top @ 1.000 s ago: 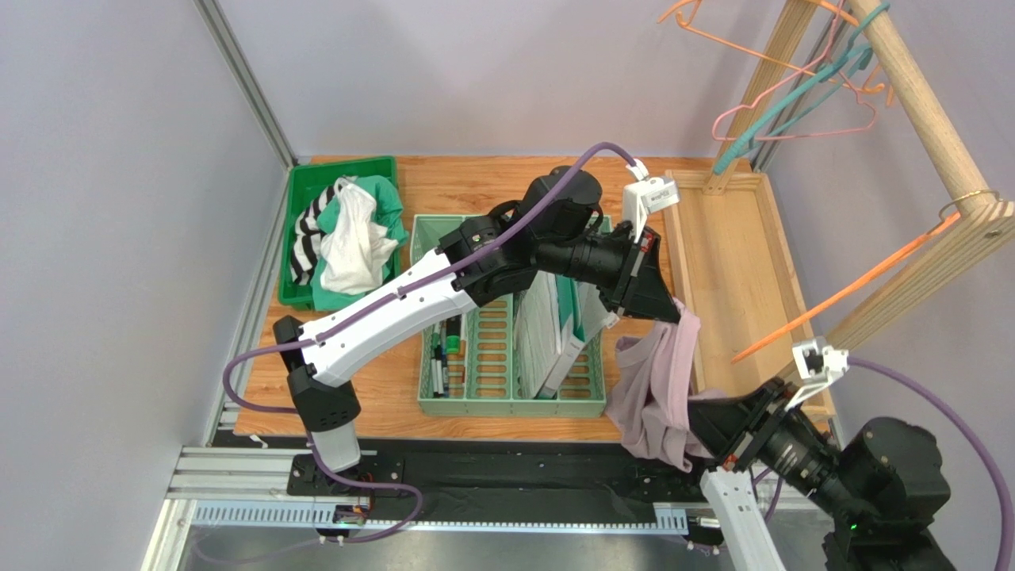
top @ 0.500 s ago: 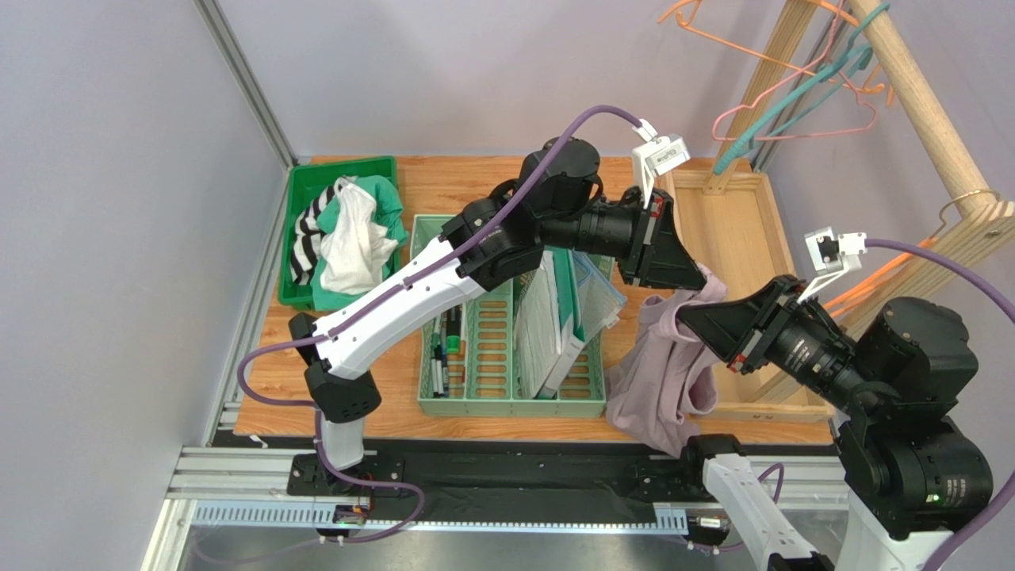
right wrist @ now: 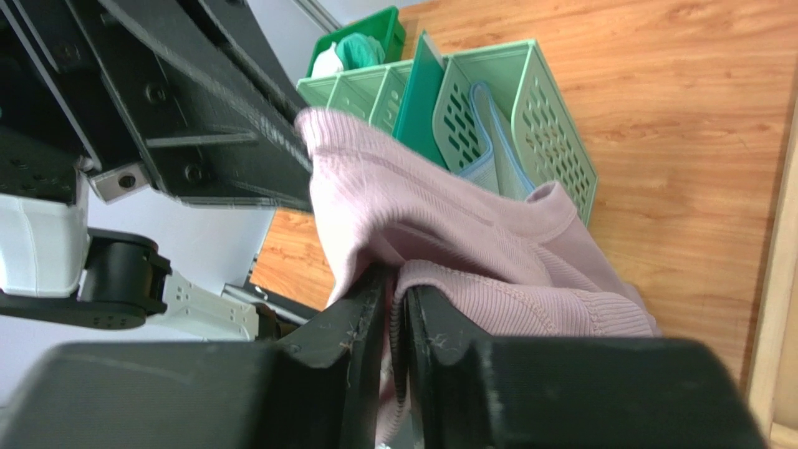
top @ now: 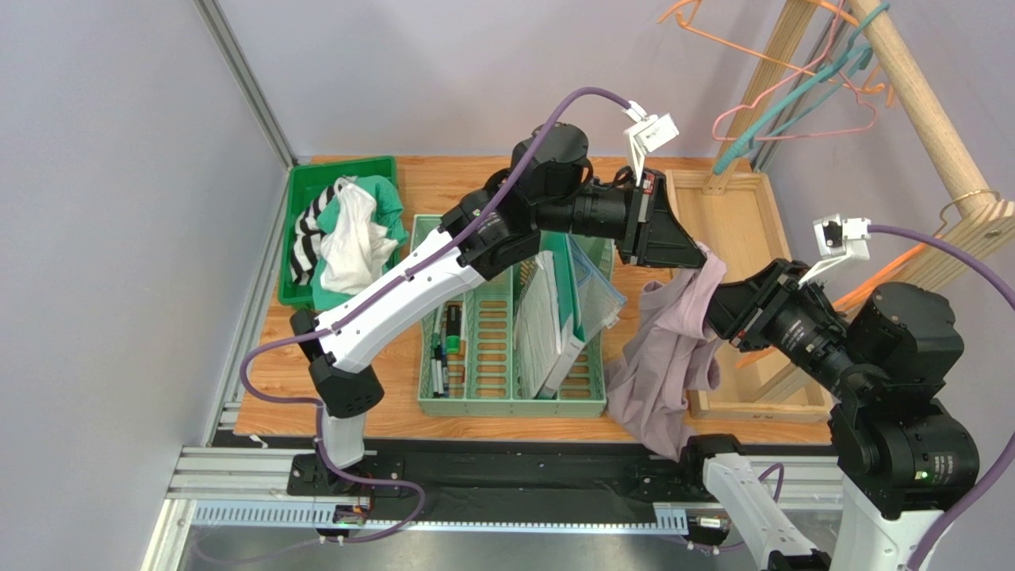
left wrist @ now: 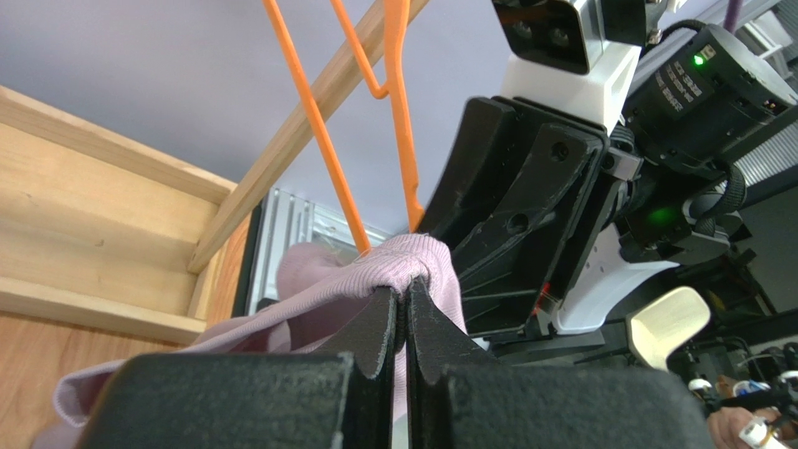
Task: Remove the tank top from the hanger
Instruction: Place the tank top in the bin.
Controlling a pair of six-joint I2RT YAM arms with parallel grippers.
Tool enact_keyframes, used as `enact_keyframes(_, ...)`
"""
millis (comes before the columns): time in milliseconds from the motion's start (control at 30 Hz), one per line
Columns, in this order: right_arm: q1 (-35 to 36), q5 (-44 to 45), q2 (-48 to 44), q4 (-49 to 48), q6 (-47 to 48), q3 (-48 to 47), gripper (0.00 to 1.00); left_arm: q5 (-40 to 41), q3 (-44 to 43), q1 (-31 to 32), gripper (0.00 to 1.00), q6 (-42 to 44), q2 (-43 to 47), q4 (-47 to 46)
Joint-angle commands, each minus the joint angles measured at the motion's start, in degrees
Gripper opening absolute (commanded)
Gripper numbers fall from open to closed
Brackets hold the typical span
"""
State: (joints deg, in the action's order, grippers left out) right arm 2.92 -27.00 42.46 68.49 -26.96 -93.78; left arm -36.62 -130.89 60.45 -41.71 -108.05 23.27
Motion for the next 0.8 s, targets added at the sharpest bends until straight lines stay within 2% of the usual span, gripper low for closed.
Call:
enact_keyframes(0, -0.19, 0.73, 0.88, -4.76, 4.79, -2.38, 0.29, -2.40, -3.14, -0.50, 0.00, -2.84, 0.38, -4.98)
enact_keyframes(33, -0.19, 0.90, 0.44, -5.38, 5.42, -1.51, 0.42, -2.84, -3.14, -0.85, 0.00, -4.06, 0.30, -5.42)
enact_keyframes(133, -0.11, 1.96, -0.44, -6.52, 7.18, 0.43, 0.70, -3.63, -3.14, -1.12, 0.00, -5.48, 0.12, -6.74)
enact_keyframes(233, -0.19, 0.99, -1.06, -7.14, 7.62, 1.66, 0.86, -4.94, -3.14, -1.03, 0.00, -7.41, 0.21, -8.41)
enact_keyframes(433, -0.11, -6.20, -4.48, -12.40, 7.54, 7.72, 0.95, -5.56, -3.23, -1.21, 0.00, -9.17, 0.30, -8.76)
enact_keyframes(567, -0.02, -9.73, -7.03, -20.04, 4.38, 13.26, 1.00, -7.84, -3.23, -1.21, 0.00, -12.94, -0.40, -11.83)
enact_keyframes(700, 0.42, -8.77, -5.81, -22.52, 3.76, 14.32, 0.97, -10.40, -3.23, -0.86, 0.00, -16.82, -1.20, -16.84)
enact_keyframes(767, 0.68, -10.51, -5.28, -24.27, 2.88, 14.76, 0.89, -10.58, -3.40, -0.77, 0.00, -17.26, -1.29, -16.76)
